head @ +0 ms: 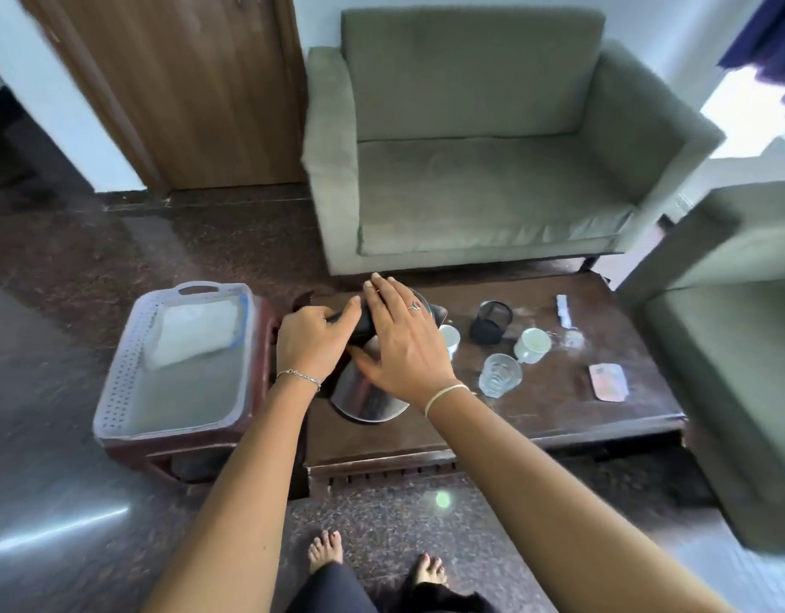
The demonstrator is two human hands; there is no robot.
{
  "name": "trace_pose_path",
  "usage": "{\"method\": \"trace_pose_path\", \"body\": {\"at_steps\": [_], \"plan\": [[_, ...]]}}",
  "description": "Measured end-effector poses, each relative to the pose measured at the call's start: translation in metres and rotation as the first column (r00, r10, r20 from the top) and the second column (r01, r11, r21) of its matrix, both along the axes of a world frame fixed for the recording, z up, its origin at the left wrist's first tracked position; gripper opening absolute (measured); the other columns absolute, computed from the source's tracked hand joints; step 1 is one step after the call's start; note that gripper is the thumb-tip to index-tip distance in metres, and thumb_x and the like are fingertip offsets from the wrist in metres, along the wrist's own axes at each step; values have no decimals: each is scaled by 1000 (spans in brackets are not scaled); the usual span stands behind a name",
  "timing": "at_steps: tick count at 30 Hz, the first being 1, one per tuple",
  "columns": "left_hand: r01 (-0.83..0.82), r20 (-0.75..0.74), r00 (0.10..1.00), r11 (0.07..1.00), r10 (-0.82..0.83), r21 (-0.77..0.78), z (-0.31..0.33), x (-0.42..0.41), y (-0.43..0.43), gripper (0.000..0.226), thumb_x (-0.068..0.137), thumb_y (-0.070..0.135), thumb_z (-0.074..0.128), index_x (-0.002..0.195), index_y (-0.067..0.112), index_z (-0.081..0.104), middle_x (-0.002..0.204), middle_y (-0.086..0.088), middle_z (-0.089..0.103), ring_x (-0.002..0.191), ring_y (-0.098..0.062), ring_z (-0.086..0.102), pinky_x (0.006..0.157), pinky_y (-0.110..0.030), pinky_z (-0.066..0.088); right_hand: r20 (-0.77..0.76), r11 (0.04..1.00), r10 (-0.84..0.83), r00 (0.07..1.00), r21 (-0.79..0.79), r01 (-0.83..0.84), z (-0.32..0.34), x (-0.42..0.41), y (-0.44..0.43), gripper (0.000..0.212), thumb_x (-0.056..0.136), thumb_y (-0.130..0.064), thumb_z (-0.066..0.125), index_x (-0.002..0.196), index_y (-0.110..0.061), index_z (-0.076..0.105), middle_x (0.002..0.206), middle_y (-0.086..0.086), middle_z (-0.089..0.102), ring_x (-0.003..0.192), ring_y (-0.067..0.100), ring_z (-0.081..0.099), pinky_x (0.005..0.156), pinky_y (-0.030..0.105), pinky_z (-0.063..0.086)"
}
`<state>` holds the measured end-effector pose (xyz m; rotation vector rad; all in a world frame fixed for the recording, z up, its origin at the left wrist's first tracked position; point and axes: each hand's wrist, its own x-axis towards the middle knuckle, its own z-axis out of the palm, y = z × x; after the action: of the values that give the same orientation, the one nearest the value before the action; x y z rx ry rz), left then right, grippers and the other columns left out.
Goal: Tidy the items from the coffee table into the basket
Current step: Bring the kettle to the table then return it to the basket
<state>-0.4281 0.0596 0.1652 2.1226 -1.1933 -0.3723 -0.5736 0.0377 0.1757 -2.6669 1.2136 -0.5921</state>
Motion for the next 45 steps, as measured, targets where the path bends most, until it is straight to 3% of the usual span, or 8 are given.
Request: {"method": "trace_pose_path", "body": {"at_steps": [4, 6, 9, 13, 19, 33, 41, 45], "plan": [[103, -7, 995, 994, -103, 33, -9, -42, -16, 52, 80, 63, 47, 43, 27, 57, 44, 3, 55, 52, -18, 53, 47, -26, 31, -11, 994, -108, 994, 26, 108, -17, -42, -2, 79, 85, -48, 60, 146, -3, 34, 155, 15, 29, 144, 31, 24, 120, 43, 17], [159, -8, 987, 986, -159, 57, -15, -58, -27, 57, 80, 63, 46, 47, 19, 58, 51, 2, 59, 63, -24, 62, 54, -29, 40, -19, 987, -157, 987, 43, 157, -26, -58, -5, 79, 86, -49, 58, 146, -4, 33, 155, 15, 29, 144, 31, 24, 120, 44, 17], [228, 38, 972, 967, -234, 113, -26, -76, -48, 56, 83, 61, 45, 58, 16, 66, 81, -1, 71, 76, -22, 64, 63, -30, 47, -27, 970, -229, 973, 74, 230, -41, -77, -15, 78, 89, -50, 56, 147, -4, 31, 155, 17, 29, 144, 31, 24, 120, 43, 17], [313, 74, 941, 931, -331, 186, -44, -96, -77, 60, 85, 60, 45, 45, 16, 53, 62, 0, 62, 63, -20, 54, 54, -27, 34, -64, 941, -307, 950, 129, 313, -65, -92, -30, 76, 92, -50, 50, 149, -5, 25, 158, 16, 22, 146, 31, 18, 120, 41, 12], [413, 40, 896, 865, -442, 285, -72, -114, -119, 66, 80, 65, 41, 45, 11, 52, 46, -3, 54, 61, -24, 57, 58, -33, 46, -66, 871, -420, 905, 252, 422, -95, -104, -55, 76, 92, -47, 50, 150, -6, 23, 159, 14, 19, 148, 30, 12, 121, 40, 10], [508, 149, 768, 734, -623, 452, -113, -133, -170, 63, 83, 68, 33, 45, 20, 47, 67, -10, 66, 69, -29, 56, 58, -30, 36, -64, 751, -520, 852, 440, 492, -136, -115, -90, 75, 93, -44, 51, 149, -3, 22, 158, 17, 19, 147, 33, 12, 120, 43, 16], [480, 172, 751, 705, -638, 522, -128, -147, -187, 65, 73, 74, 27, 55, 17, 55, 75, -12, 69, 78, -33, 63, 59, -29, 35, -72, 732, -507, 859, 489, 473, -147, -129, -102, 75, 95, -42, 48, 150, -1, 18, 158, 18, 17, 147, 33, 11, 121, 40, 12], [449, 147, 779, 706, -609, 548, -131, -150, -192, 64, 72, 74, 30, 52, 17, 52, 67, -9, 64, 69, -30, 58, 54, -29, 33, -69, 734, -503, 862, 492, 468, -149, -130, -108, 73, 96, -40, 49, 149, 1, 20, 157, 20, 20, 146, 34, 14, 121, 39, 12]]}}
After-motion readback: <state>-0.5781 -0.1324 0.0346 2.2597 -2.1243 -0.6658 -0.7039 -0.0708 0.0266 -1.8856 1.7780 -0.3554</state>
